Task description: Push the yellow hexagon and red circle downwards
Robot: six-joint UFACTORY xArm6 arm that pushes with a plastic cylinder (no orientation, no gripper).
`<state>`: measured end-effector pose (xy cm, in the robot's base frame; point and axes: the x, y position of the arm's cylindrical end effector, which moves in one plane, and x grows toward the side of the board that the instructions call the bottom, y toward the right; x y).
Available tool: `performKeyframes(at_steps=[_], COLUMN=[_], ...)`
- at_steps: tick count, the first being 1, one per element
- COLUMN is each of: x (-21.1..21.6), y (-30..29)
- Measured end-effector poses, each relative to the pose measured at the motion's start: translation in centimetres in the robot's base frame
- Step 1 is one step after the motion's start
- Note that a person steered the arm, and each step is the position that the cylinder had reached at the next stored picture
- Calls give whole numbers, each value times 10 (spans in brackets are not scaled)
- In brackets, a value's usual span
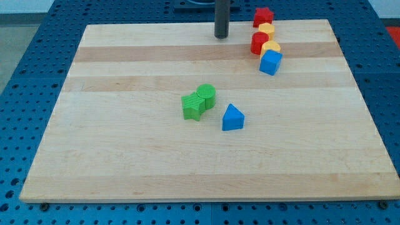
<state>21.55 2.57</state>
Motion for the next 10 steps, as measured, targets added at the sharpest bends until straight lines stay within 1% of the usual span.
performKeyframes(at_steps=[1,3,4,6,8,9,10], x=[-23,-21,-21,-24,-24,-16,4], y=[-8,4,71,151,157,156,151])
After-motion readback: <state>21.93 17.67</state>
